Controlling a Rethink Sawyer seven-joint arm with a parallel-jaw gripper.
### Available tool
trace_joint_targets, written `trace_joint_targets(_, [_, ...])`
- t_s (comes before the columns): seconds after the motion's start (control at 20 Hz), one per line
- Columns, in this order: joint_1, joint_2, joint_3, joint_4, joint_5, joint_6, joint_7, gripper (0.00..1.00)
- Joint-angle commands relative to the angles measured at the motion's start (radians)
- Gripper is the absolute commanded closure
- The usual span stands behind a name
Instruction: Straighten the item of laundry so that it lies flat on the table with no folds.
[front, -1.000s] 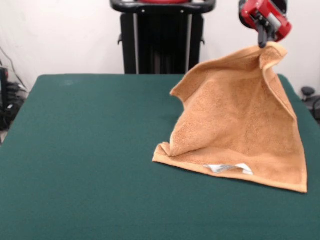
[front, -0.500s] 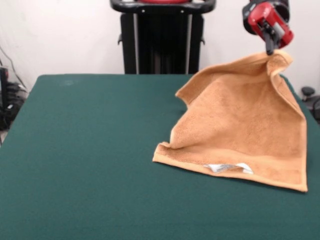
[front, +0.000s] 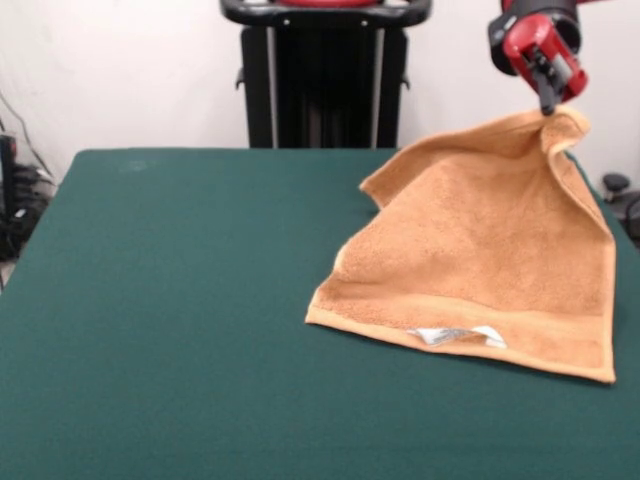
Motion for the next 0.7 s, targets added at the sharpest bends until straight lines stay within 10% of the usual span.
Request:
trace_joint_targets(0.05, [0.036,0.050,0.087,0.001,-0.043,0.107,0.356,1.00])
trace_joint_targets(0.7, [0.080,0.149,0.091,-0.052,-0.074,0.188,0.354,1.00])
